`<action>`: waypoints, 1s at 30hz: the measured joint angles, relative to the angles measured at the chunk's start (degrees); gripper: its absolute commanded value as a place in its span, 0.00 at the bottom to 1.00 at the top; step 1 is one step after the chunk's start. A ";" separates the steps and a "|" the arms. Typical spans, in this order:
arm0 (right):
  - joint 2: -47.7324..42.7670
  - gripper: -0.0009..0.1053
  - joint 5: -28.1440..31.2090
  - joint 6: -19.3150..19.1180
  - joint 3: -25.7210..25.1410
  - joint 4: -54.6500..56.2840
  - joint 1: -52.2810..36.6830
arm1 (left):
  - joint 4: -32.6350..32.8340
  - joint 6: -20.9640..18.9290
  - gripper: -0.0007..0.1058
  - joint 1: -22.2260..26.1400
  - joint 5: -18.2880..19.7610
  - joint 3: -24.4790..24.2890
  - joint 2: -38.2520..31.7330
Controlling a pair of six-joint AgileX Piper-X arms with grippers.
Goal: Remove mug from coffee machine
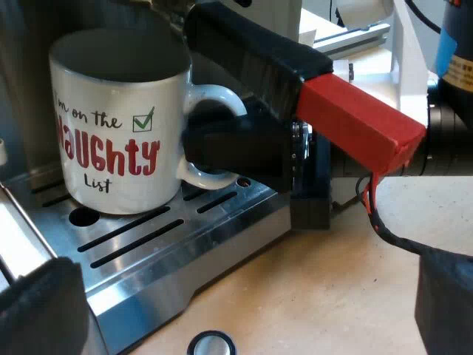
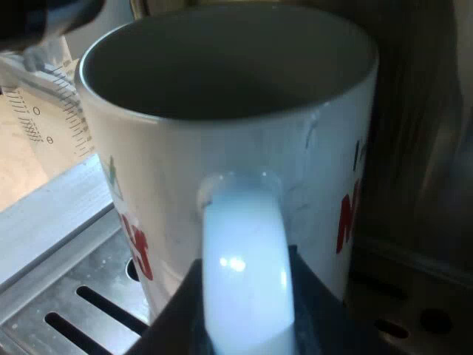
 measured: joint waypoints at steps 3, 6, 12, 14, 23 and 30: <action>0.00 0.01 0.00 -0.02 0.00 0.00 0.00 | 0.00 0.00 0.86 0.00 0.00 0.00 0.00; -0.13 0.01 0.37 -0.02 0.00 0.00 0.44 | 0.00 0.00 0.86 0.00 0.00 0.00 0.00; -1.82 0.01 0.17 -0.02 1.34 0.49 0.92 | 0.00 0.00 0.86 0.00 0.00 0.00 0.00; -2.78 0.01 0.19 -0.02 2.55 0.63 0.92 | 0.00 0.00 0.86 0.00 0.00 0.00 0.00; -11.15 0.01 -0.01 -0.02 12.01 0.90 0.92 | -0.08 0.00 0.86 0.00 0.00 0.00 0.00; -15.23 0.01 -0.01 -0.02 15.80 1.56 0.92 | -1.25 -1.06 0.86 0.00 3.35 0.00 0.00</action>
